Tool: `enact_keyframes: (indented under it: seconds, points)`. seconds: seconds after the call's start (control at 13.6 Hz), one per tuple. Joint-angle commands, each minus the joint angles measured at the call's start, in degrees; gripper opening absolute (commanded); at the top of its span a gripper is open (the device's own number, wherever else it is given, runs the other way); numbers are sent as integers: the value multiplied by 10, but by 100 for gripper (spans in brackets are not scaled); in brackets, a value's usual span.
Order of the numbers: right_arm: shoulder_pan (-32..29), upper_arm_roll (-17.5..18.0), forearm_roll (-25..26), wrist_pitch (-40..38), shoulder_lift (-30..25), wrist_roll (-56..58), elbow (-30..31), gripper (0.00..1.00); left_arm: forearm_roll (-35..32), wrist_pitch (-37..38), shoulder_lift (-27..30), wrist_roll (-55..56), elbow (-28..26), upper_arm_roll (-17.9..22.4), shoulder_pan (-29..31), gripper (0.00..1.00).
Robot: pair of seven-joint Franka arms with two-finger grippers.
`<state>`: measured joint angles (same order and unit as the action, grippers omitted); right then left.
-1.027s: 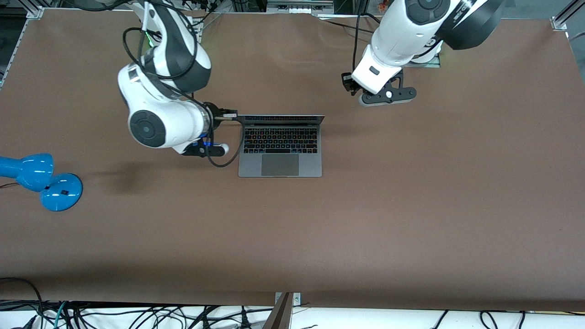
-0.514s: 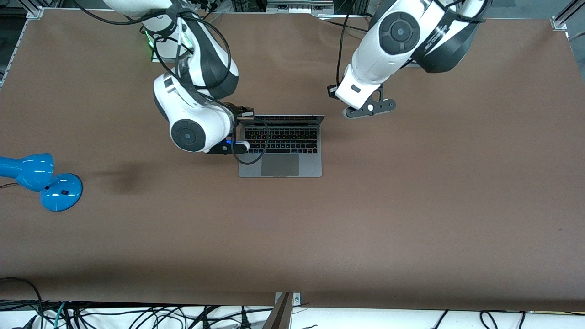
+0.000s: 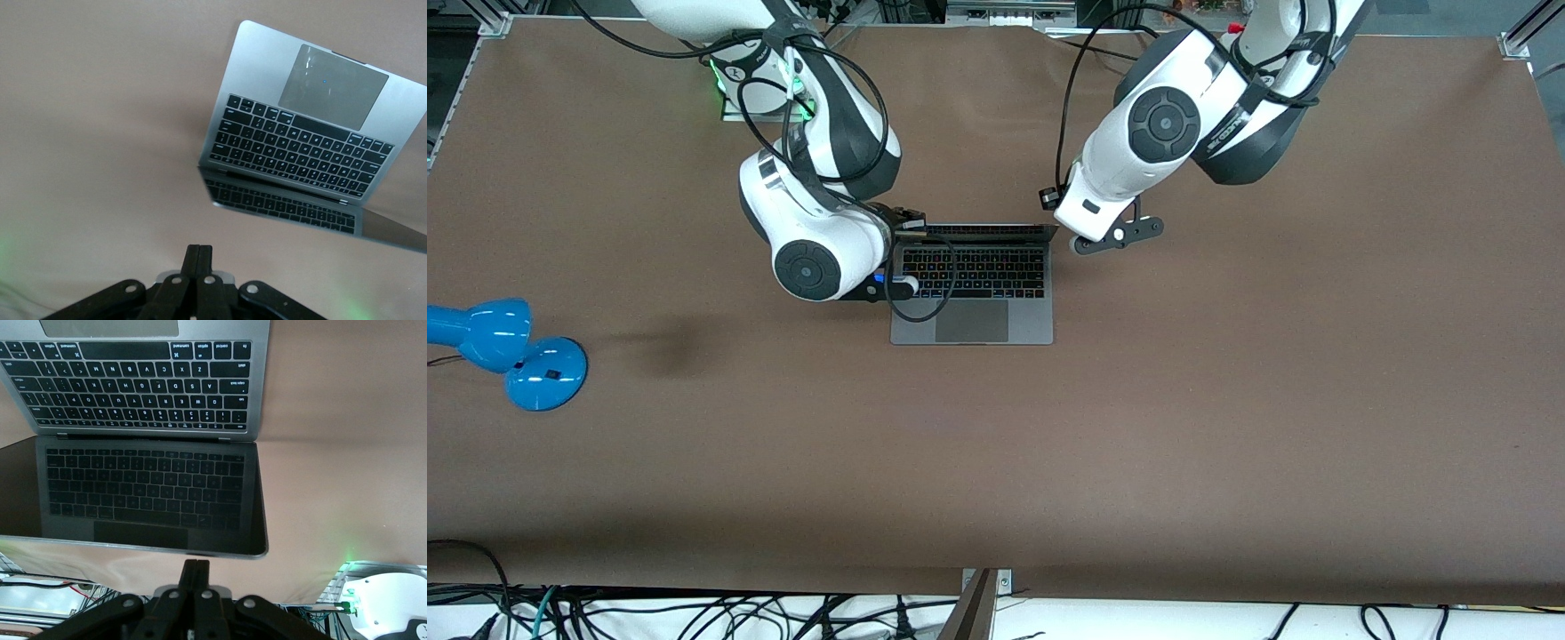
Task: Close laptop with both arms from behind
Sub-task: 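Lower both grippers behind the open laptop screen's back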
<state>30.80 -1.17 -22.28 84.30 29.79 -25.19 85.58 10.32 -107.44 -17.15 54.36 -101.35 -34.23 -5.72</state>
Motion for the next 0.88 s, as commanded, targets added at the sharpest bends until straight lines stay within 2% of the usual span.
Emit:
enact_keyframes:
  seconds: [0.0, 0.81]
  points:
    - [5, -3, -1, -4, -2, -5, -1, 0, 7, -18, -31, 11, 16, -1, -3, 0]
    - [19, -4, 0, -11, -3, -7, -1, 0, -27, -78, -88, 10, 17, 1, -23, 0]
